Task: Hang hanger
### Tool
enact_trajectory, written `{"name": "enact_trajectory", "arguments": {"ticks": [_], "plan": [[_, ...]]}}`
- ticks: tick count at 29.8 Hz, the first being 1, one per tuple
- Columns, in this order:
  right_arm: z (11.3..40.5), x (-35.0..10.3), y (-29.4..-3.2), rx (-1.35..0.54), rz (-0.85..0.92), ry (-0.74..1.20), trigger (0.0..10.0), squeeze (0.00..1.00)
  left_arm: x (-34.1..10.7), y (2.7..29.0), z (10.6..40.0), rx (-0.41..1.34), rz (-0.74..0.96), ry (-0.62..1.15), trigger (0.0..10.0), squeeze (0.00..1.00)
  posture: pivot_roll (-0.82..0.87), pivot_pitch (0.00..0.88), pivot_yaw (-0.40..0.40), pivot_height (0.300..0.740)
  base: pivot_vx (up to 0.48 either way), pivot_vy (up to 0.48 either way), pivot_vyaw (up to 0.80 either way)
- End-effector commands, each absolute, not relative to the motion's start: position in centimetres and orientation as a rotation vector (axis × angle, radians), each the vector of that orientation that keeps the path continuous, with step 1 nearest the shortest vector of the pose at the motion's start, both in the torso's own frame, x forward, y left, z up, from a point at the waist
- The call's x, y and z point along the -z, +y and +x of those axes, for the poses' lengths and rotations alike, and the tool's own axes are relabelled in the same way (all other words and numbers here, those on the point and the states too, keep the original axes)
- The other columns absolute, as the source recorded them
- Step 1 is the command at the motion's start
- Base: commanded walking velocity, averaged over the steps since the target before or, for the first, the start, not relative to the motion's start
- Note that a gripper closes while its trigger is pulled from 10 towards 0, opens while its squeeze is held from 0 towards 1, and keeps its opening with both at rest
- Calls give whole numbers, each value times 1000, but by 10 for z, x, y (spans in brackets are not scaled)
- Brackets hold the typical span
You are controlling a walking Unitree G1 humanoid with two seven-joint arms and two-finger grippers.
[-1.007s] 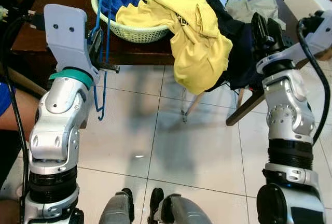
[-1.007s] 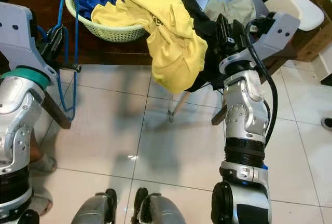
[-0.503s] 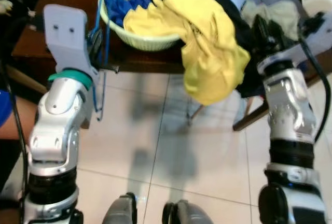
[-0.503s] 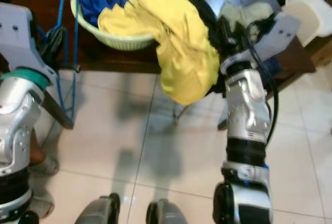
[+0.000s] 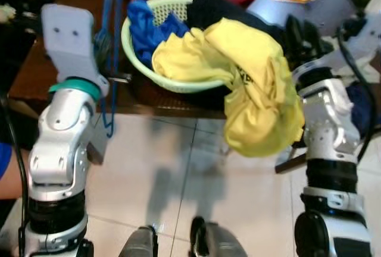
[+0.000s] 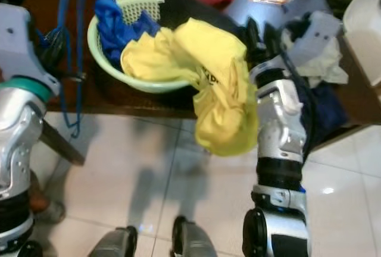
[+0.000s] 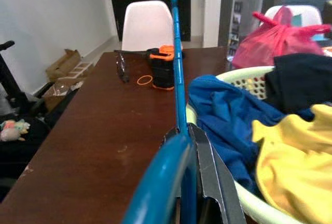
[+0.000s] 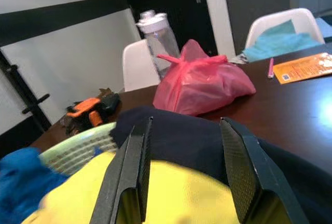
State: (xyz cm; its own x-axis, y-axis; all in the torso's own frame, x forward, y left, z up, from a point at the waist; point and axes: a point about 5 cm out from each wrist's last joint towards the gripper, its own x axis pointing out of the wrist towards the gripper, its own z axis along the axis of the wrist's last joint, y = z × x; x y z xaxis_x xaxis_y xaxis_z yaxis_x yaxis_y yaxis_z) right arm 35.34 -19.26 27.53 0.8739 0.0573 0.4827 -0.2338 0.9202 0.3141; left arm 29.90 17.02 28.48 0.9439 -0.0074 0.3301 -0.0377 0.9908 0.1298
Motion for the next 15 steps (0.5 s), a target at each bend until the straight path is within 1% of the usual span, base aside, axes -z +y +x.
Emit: {"name": "enact_trajectory", "arguments": {"ticks": [1, 3, 5, 6, 7, 8, 9, 11, 12, 13, 14, 15], "plan": [[352, -269, -202, -116, 369, -481, 10000, 0, -283, 163, 298, 22, 152, -332, 10000, 0, 51, 155, -30, 740, 0, 0, 0], [352, -275, -205, -130, 281, -496, 10000, 0, -286, 160, 296, 59, 227, -331, 10000, 0, 52, 158, -29, 740, 0, 0, 0], [352, -276, -206, -134, 258, -499, 10000, 0, -286, 159, 295, 68, 246, -330, 10000, 0, 52, 158, -29, 740, 0, 0, 0], [351, -279, -205, -244, 217, -482, 10000, 0, -290, 159, 291, 50, 312, -354, 10000, 0, 57, 155, -21, 740, 0, 0, 0], [346, -282, -200, -396, 190, -455, 10000, 0, -295, 161, 287, 27, 357, -379, 10000, 0, 60, 154, -18, 740, 0, 0, 0], [346, -282, -200, -396, 190, -455, 10000, 0, -295, 161, 287, 27, 357, -379, 10000, 0, 60, 154, -18, 740, 0, 0, 0], [342, -283, -195, -524, 178, -429, 10000, 0, -298, 162, 284, 4, 392, -396, 10000, 0, 62, 157, -18, 740, 0, 0, 0], [342, -283, -195, -524, 178, -429, 10000, 0, -298, 162, 284, 4, 392, -396, 10000, 0, 62, 157, -18, 740, 0, 0, 0], [335, -284, -188, -699, 137, -398, 10000, 0, -301, 168, 280, -37, 408, -406, 10000, 0, 70, 158, -22, 740, 0, 0, 0], [335, -284, -188, -699, 137, -398, 10000, 0, -301, 168, 280, -37, 408, -406, 10000, 0, 70, 158, -22, 740, 0, 0, 0], [332, -286, -178, -835, 58, -367, 10000, 0, -303, 173, 278, -70, 413, -409, 10000, 0, 81, 155, -26, 740, 0, 0, 0], [332, -286, -178, -835, 58, -367, 10000, 0, -303, 173, 278, -70, 413, -409, 10000, 0, 81, 155, -26, 740, 0, 0, 0]]}}
